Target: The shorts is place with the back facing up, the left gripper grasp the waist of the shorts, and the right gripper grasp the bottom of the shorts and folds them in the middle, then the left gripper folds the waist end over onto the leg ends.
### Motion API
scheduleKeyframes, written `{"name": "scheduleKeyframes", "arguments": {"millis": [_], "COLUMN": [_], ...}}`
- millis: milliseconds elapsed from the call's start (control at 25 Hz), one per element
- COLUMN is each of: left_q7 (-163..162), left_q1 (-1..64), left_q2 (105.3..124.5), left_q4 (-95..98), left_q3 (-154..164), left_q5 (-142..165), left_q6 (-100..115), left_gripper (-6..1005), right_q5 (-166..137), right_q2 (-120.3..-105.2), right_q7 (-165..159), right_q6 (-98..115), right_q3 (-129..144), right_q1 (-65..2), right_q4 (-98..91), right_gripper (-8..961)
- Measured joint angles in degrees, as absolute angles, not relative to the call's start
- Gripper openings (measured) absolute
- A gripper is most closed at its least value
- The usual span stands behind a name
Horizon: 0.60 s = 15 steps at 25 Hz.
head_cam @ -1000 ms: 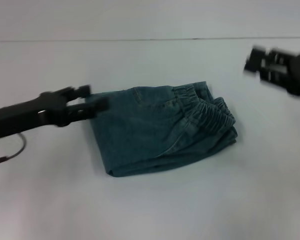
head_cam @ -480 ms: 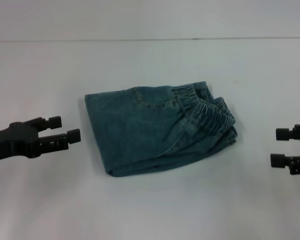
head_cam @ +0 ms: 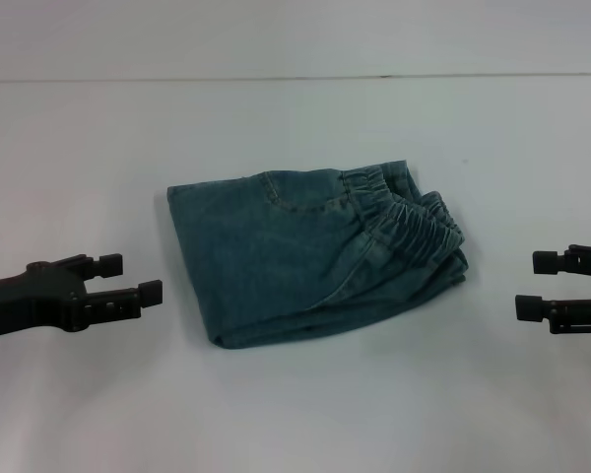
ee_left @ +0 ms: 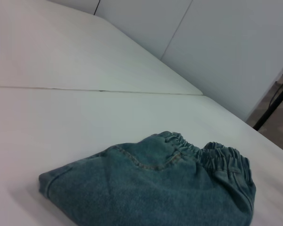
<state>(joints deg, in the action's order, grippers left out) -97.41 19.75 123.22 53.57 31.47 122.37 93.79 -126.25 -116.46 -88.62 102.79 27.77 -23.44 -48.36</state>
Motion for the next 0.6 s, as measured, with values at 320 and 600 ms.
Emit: {"name": "scheduleKeyframes", "arguments": {"millis": [320, 600], "left_q7": [-97.38, -97.38], "left_q1": [20.13, 20.21], "left_q2": [123.36, 123.46], "left_q4": [53.61, 53.66], "left_q3": [31.5, 31.46], "left_q5": [122.42, 122.43], "left_q6": [93.77, 93.95], "left_gripper": [934, 934], "right_q5": [-126.15, -126.28], "right_q2": [-116.55, -116.54], "right_q7": [-89.07, -89.1], "right_q6": [102.79, 102.67], "right_q3": [27.83, 27.99], "right_q1": [-23.97, -24.22], "right_q4": [-48.28, -48.28], "right_gripper": [917, 917]}}
